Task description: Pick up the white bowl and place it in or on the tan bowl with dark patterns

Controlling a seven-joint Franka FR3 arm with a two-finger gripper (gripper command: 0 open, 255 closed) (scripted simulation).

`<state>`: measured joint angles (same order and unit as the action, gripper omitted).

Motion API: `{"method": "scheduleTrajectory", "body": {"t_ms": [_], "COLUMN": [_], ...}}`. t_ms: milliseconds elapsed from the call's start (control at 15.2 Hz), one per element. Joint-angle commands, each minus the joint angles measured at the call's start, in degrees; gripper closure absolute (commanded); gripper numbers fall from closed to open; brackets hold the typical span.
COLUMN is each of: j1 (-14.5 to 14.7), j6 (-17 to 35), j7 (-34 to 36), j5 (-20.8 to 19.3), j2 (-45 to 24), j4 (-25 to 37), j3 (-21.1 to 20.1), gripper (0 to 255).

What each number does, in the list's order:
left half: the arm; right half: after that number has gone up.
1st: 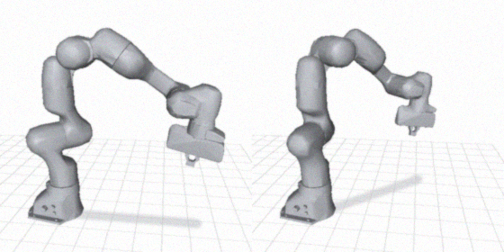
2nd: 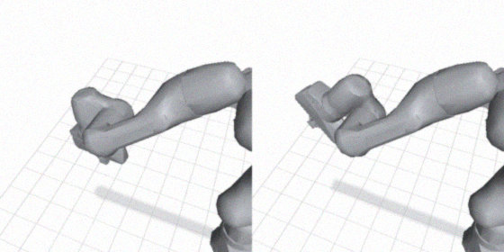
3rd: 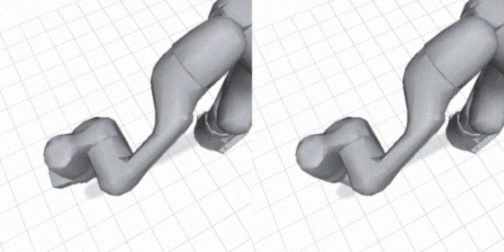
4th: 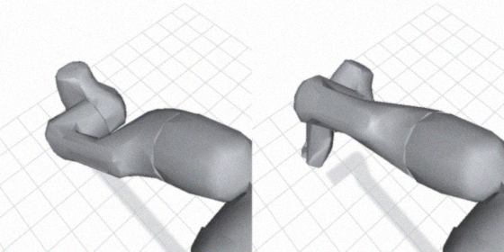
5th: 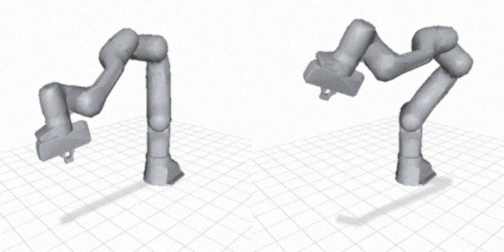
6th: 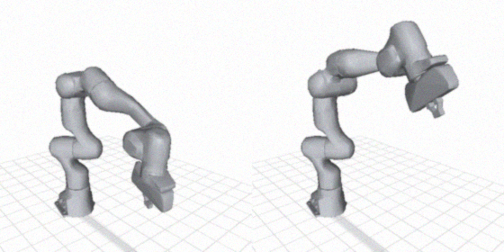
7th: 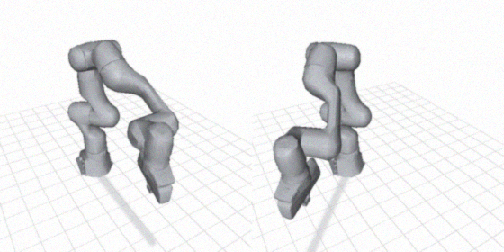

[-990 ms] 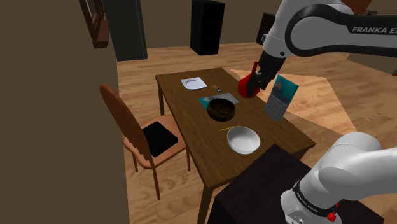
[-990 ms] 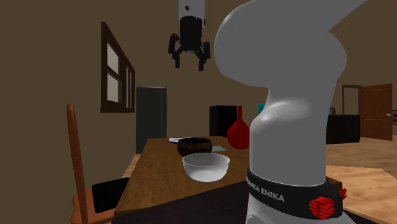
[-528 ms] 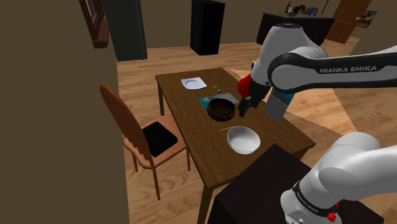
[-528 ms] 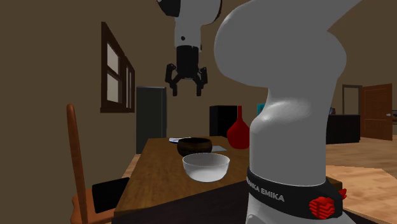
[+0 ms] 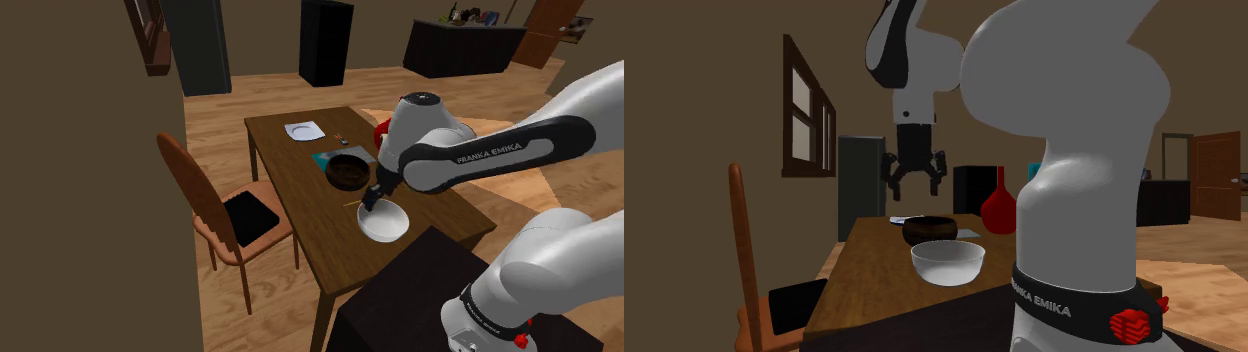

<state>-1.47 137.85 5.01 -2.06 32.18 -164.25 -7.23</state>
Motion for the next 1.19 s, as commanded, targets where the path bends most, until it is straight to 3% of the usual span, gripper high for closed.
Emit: {"method": "scheduleTrajectory", "body": {"t_ms": [0,330,858,1122], "j1": [-0.56,-4.31,-10.40,-10.36], "j6": [5.52,18.07,26.68,26.68], "j7": [1.42,6.51,12.96,12.97], "j5": [-0.82,-5.79,-15.06,-15.07], "j2": [-3.83,-15.32,-24.85,-24.85], "j4": [-1.79,-3.42,-2.74,-2.74], "j3": [-1.12,-4.69,-7.62,-7.59], "gripper": [0,0,0,0]}}
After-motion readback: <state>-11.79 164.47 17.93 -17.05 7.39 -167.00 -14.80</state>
